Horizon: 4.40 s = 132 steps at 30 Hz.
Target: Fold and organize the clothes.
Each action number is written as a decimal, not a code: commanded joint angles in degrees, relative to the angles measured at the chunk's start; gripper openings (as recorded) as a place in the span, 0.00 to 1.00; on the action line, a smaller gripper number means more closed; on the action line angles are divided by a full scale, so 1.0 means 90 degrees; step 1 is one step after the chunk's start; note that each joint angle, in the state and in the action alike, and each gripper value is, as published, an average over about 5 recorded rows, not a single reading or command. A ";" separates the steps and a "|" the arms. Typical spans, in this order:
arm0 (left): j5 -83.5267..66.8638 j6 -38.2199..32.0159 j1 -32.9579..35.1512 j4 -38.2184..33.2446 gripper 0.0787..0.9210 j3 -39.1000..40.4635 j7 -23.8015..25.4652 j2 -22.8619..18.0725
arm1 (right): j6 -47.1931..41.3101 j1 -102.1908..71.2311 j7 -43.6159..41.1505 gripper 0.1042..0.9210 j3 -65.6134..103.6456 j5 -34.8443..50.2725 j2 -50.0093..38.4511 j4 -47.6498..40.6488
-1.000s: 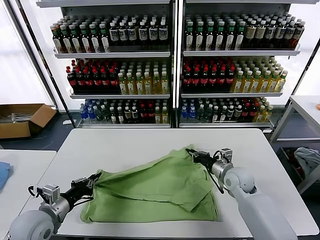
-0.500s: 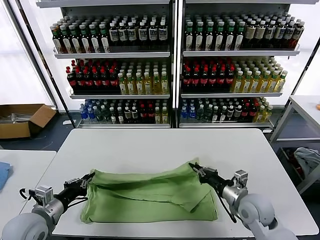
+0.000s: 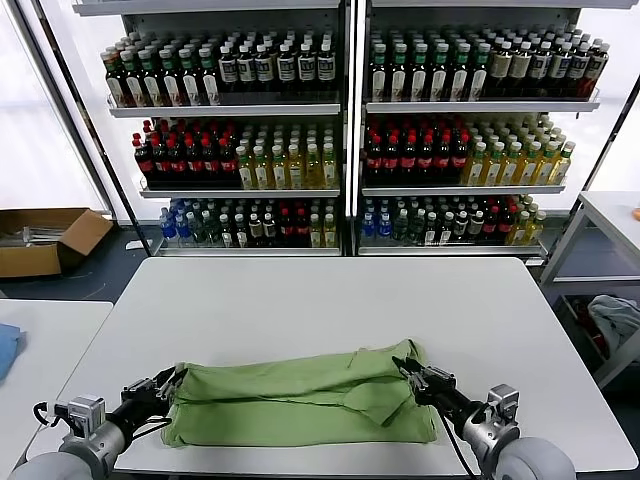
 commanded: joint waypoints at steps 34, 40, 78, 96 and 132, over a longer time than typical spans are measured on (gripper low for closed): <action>0.0209 -0.0340 0.0153 0.0305 0.74 0.1239 -0.2509 -0.1906 | 0.1564 -0.1761 -0.0282 0.88 0.2825 -0.0924 0.0974 0.0913; 0.0221 -0.0407 0.0212 0.0226 0.53 0.1280 -0.2411 -0.1970 | 0.1510 -0.1603 -0.0227 0.88 0.2803 -0.0829 0.0892 0.0888; -0.0967 -0.0555 -0.0644 0.0355 0.02 -0.1576 -0.0581 0.0602 | 0.1482 -0.1256 -0.0140 0.88 0.2544 -0.0690 0.0735 0.0942; -0.1335 -0.0598 -0.0798 -0.1283 0.02 0.1321 -0.1049 -0.0276 | 0.1410 -0.1346 -0.0058 0.88 0.2043 -0.0972 0.0944 0.1272; -0.1184 -0.0538 -0.0793 -0.0973 0.44 0.2922 -0.1036 -0.1150 | 0.1466 -0.1499 -0.0208 0.88 0.1979 -0.1240 0.1245 0.1274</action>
